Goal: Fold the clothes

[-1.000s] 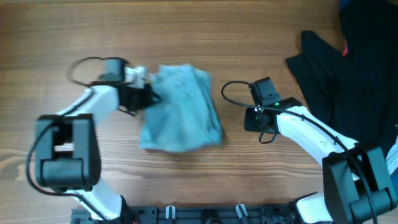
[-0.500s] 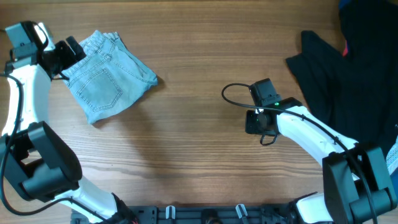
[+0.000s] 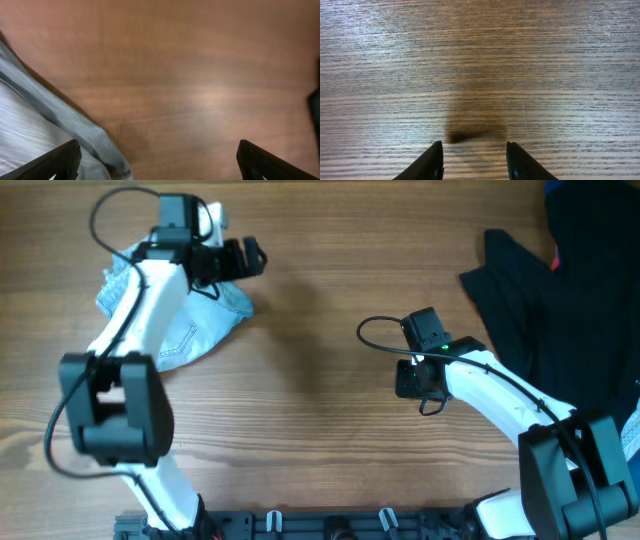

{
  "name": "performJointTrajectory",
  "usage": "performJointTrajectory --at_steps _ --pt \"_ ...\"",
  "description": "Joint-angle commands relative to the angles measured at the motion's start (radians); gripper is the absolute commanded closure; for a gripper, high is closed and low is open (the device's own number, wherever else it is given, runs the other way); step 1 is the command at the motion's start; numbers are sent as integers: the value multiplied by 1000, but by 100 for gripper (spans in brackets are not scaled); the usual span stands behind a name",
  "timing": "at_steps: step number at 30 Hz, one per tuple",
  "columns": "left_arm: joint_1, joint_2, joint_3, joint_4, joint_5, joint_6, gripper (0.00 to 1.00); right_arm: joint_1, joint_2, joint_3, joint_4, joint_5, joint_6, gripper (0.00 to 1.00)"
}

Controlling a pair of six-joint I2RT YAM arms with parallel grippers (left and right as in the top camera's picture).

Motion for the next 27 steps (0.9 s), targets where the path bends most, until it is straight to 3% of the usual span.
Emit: performJointTrajectory --at_steps 1,5,9,13,21,25,27 --pt "-34 123 8 -92 -2 -12 0 2 12 6 -2 -5 -8 59" --pt "-37 164 8 -245 -3 -11 0 2 12 6 -2 -5 -7 59" --pt "-22 165 6 -455 -203 -69 0 2 12 6 -10 -5 -10 59" --pt "87 161 6 -477 -239 -106 0 2 12 6 -23 -5 -10 59" --pt "251 159 6 -448 -244 -34 0 2 12 6 -24 -6 -9 59" --pt "227 126 7 -441 -73 77 0 2 12 6 -23 -5 -9 59" --pt "179 71 7 -425 -59 124 0 2 12 6 -23 -5 -10 59"
